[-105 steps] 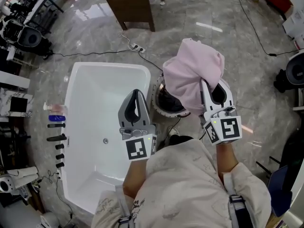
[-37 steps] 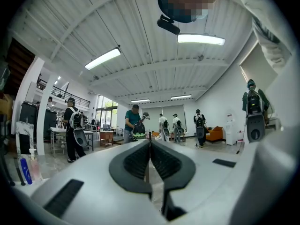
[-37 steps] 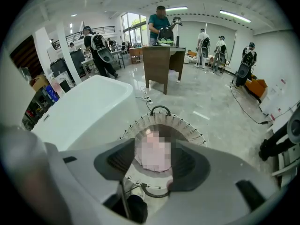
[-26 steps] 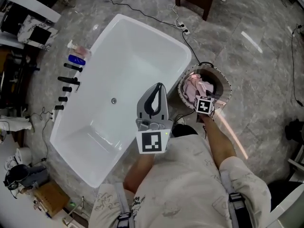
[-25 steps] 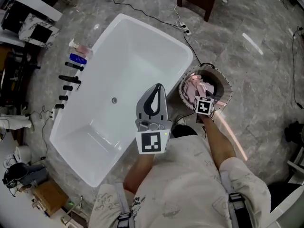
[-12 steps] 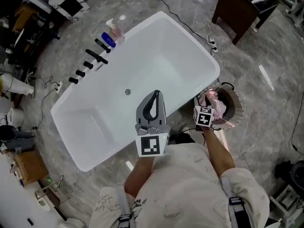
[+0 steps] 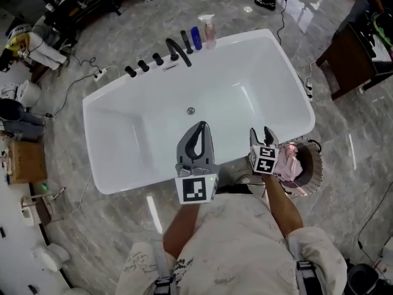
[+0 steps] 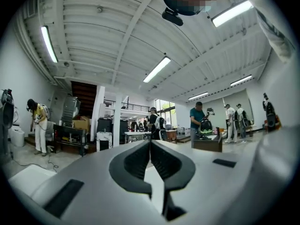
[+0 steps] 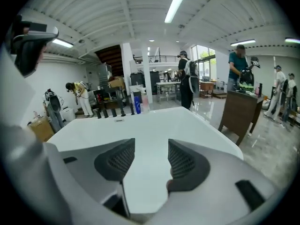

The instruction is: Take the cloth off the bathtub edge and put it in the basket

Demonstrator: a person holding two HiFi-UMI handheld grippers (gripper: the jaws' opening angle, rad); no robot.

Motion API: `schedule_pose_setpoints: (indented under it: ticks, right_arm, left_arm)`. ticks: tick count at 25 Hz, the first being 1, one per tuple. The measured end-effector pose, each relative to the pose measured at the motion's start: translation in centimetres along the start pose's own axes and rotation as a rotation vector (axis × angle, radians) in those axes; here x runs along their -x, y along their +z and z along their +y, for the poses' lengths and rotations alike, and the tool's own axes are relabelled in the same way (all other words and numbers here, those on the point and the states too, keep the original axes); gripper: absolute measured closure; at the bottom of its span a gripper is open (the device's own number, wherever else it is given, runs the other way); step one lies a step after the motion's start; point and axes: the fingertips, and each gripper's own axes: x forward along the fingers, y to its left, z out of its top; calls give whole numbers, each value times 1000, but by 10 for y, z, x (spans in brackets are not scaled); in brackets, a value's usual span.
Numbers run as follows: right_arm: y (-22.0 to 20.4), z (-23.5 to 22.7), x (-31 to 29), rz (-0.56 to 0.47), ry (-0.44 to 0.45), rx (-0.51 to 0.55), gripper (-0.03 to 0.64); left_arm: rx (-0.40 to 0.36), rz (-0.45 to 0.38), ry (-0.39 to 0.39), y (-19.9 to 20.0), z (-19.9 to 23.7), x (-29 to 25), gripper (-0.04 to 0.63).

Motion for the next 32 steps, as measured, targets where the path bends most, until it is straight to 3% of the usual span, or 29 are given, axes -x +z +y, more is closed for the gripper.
schedule_pose_setpoints:
  ticks: [7,14,22,32]
  right_arm:
    - [69,108,1,-127,166,118,411]
    - [130,191,24,-273,310,217,410]
    - [201,240,70,-452,386,295,410]
    - [282,266,139,-695,441,349,410]
  left_arm:
    - [0,-2,157,5,86,40,589]
    - [-15,-23,268,9,144,73,589]
    - [-15,-36,344,22,185,97,589]
    - [-33,-95,371,52,205,106,589]
